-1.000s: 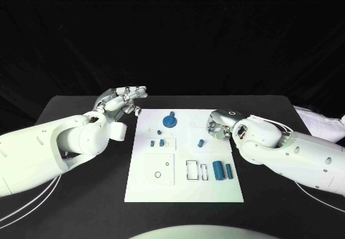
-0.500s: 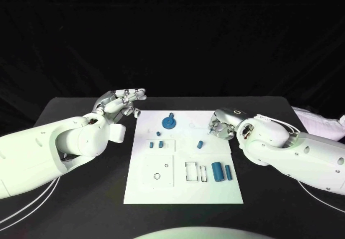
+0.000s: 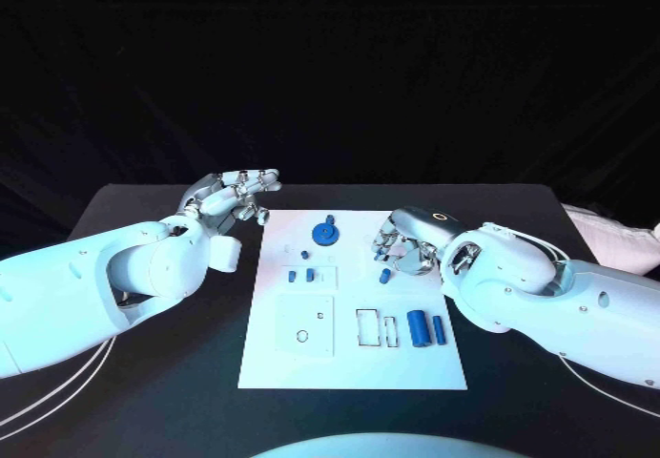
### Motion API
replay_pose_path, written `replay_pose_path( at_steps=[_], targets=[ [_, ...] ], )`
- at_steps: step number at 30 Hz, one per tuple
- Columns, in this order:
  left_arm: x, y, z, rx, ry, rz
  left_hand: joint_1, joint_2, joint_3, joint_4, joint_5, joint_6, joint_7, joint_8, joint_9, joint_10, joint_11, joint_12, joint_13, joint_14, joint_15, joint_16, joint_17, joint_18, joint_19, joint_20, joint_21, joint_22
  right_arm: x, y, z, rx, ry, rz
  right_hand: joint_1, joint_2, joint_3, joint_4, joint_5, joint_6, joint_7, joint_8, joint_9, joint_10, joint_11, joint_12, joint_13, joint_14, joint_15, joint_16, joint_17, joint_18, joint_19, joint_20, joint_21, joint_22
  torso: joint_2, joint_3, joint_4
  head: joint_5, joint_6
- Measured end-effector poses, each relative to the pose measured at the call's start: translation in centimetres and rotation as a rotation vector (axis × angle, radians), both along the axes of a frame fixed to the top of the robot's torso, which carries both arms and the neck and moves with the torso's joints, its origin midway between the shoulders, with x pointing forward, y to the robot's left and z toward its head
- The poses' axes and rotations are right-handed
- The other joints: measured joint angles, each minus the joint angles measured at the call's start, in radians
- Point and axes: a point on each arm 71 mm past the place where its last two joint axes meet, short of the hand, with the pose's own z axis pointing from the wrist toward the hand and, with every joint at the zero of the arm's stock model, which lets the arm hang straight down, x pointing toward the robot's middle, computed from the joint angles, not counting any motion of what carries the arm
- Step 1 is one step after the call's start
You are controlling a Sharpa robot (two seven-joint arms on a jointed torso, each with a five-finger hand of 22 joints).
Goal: Assemble the parts on the task board
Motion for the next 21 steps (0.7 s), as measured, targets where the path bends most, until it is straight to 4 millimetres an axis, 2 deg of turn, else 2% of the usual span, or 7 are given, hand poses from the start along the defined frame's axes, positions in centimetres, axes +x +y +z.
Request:
replay_pose_path(
  at_steps=[5,10,13,21],
  targets=[
    [0.0,-0.1,0.0,-0.005,0.007,-0.001,0.0,0.0,0.0,0.0,0.0,0.0,0.0,0.0,0.0,0.0,0.0,0.0,0.0,0.0,0.0,0.0,0.0,0.0,0.0,0.0,0.0,0.0,-1.3,2.3,0.6,0.05,0.001,0.059,0.0,0.0,0.004,-0.003,0.011,0.0,0.0,-0.002,0.0,0.0,0.0,-0.001,0.001,0.0,0.0,0.0,0.0,0.0,0.0,0.0,0.0,0.0,0.0,-0.0008,0.001,0.014,-0.003],
    [-0.1,-0.2,-0.1,-0.01,0.013,-0.002,0.0,0.0,0.0,0.0,0.0,0.0,0.0,0.0,0.0,-0.004,-0.004,0.0,0.0,0.0,0.0,0.0,-0.001,0.0,0.0,0.0,0.0,0.0,-1.6,3.6,0.4,0.075,0.015,0.084,0.0,0.0,0.007,-0.006,0.017,0.0,0.0,-0.004,0.001,0.0,0.0,-0.003,0.001,0.0,0.0,0.004,0.0,0.0,0.0,0.0,0.0,0.0,0.0,-0.0018,0.0015,0.036,-0.007],
    [-0.1,-0.3,-0.1,-0.013,0.018,-0.004,0.0,0.0,0.0,0.0,0.0,0.0,0.0,0.0,0.0,-0.004,-0.004,0.0,0.001,0.0,0.0,0.0,-0.001,0.0,0.0,0.0,0.0,0.0,-1.9,4.5,-0.1,0.089,0.033,0.102,0.0,0.0,0.007,-0.006,0.017,0.0,0.0,-0.004,0.001,0.0,0.0,-0.005,0.001,0.0,0.0,0.004,0.0,0.0,0.0,0.0,0.0,0.0,0.0,-0.0019,0.0004,0.05,-0.01],
    [-0.1,-0.8,-0.1,-0.02,0.023,-0.012,0.0,0.0,0.0,0.0,0.0,0.0,0.0,0.0,0.0,-0.004,-0.004,0.0,0.001,0.0,0.0,0.0,-0.001,0.0,0.0,0.0,0.0,0.0,-3.3,6.8,-2.2,0.115,0.083,0.154,-0.004,-0.004,0.01,-0.009,0.021,-0.001,-0.001,-0.006,0.001,0.0,0.0,-0.005,0.001,0.0,0.0,0.003,-0.001,0.0,0.0,0.0,0.0,0.0,0.001,-0.0017,0.0011,0.076,-0.02]
  ],
)
